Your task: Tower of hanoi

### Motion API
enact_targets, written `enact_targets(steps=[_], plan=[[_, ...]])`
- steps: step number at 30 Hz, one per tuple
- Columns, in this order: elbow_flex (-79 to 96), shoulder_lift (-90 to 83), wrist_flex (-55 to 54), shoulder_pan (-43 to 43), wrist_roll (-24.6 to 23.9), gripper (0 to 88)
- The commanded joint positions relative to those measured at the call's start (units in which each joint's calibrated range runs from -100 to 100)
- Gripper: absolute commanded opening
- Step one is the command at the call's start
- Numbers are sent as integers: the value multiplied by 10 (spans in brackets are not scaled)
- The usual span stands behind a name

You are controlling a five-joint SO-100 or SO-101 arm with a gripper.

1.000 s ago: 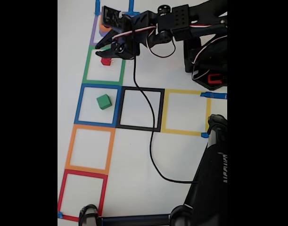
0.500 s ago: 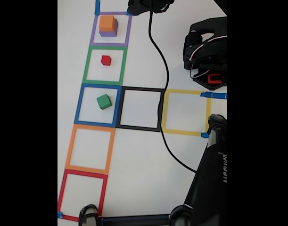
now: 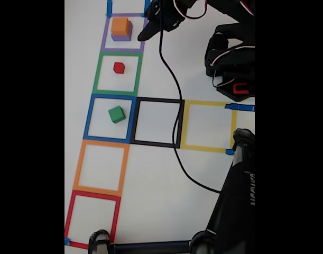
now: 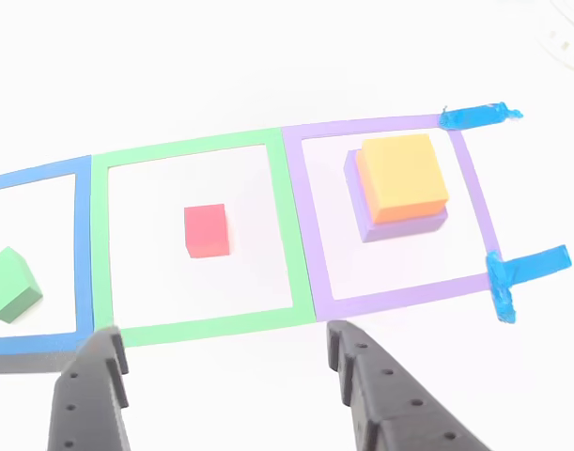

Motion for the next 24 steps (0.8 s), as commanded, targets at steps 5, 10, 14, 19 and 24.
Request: enact_targets(steps=[5,10,14,19,24], plan=[[264,10,-405,-20,0,284],[413,125,-746,-18,0,299],[473,227,-937,-24,0,300],[493,333,-1060,-27,0,295],[483,465,-1176,-20,0,291]])
